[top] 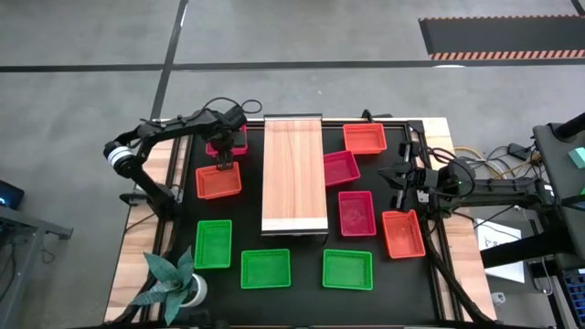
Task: Stack baskets on shelf by color
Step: Put the top red bin on the shelf
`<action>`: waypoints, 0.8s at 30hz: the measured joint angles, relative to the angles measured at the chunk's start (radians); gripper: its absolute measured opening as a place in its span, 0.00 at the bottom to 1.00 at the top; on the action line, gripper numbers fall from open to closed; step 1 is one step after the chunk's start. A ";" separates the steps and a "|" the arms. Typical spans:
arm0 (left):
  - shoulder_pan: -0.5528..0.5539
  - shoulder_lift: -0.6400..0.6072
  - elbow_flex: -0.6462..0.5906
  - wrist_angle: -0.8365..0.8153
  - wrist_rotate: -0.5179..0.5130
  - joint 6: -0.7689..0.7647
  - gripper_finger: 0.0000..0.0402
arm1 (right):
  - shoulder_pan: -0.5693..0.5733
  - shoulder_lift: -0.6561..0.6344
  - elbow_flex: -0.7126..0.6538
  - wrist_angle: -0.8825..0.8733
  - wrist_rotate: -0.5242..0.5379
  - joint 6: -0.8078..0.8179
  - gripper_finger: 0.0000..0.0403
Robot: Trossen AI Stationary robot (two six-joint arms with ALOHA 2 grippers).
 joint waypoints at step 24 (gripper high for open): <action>-0.041 -0.123 0.021 -0.075 -0.207 -0.014 0.00 | 0.000 0.000 0.000 0.002 0.000 -0.001 0.02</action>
